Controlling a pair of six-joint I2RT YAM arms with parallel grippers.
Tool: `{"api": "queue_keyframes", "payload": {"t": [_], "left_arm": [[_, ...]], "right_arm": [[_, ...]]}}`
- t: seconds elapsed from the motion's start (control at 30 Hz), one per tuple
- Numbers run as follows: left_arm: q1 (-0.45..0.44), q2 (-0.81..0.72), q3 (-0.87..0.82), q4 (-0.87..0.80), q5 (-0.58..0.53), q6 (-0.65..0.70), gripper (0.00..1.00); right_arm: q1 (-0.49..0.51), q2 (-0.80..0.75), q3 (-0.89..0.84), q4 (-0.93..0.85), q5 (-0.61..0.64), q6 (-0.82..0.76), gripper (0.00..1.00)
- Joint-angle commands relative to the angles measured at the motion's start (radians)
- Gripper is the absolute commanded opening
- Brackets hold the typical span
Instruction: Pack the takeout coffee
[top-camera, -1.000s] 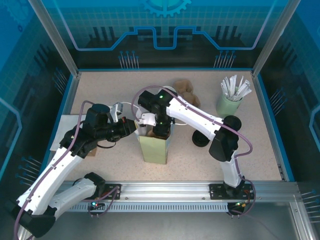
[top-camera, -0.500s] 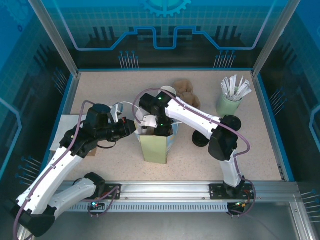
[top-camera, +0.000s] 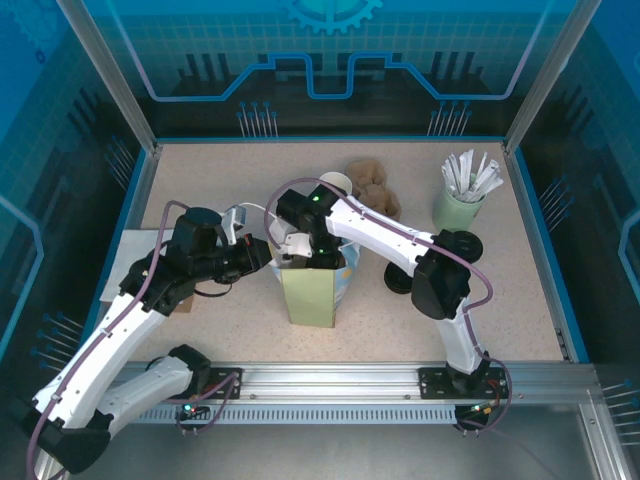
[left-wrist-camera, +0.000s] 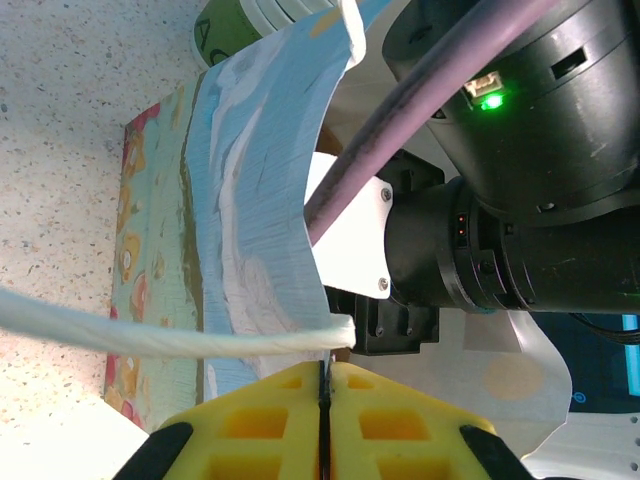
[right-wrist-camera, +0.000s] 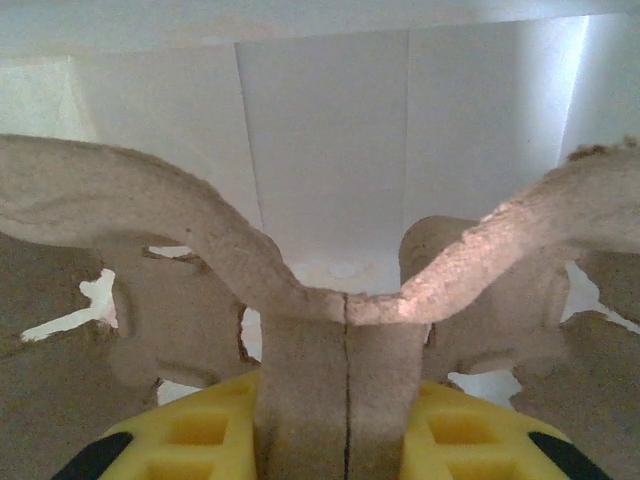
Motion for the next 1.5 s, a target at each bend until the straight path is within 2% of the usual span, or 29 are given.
{"api": "queue_keyframes", "payload": {"t": [0.0,0.4,0.73,0.93,1.47], "left_arm": [[-0.016,-0.002,0.027,0.026,0.008,0.015,0.10],[-0.018,-0.001,0.029,0.018,0.001,0.019,0.10],[-0.018,0.004,0.034,0.016,0.003,0.021,0.10],[-0.018,0.007,0.036,0.011,0.003,0.021,0.10],[-0.022,0.003,0.036,-0.006,-0.007,0.020,0.09]], "right_arm": [[-0.018,0.046,-0.005,0.003,-0.006,0.002,0.29],[-0.018,0.064,0.008,-0.020,-0.001,-0.014,0.31],[-0.017,0.041,0.087,-0.047,-0.015,-0.010,0.52],[-0.017,0.028,0.138,-0.069,-0.020,-0.008,0.61],[-0.038,-0.037,0.288,-0.076,-0.070,0.024,0.77]]}}
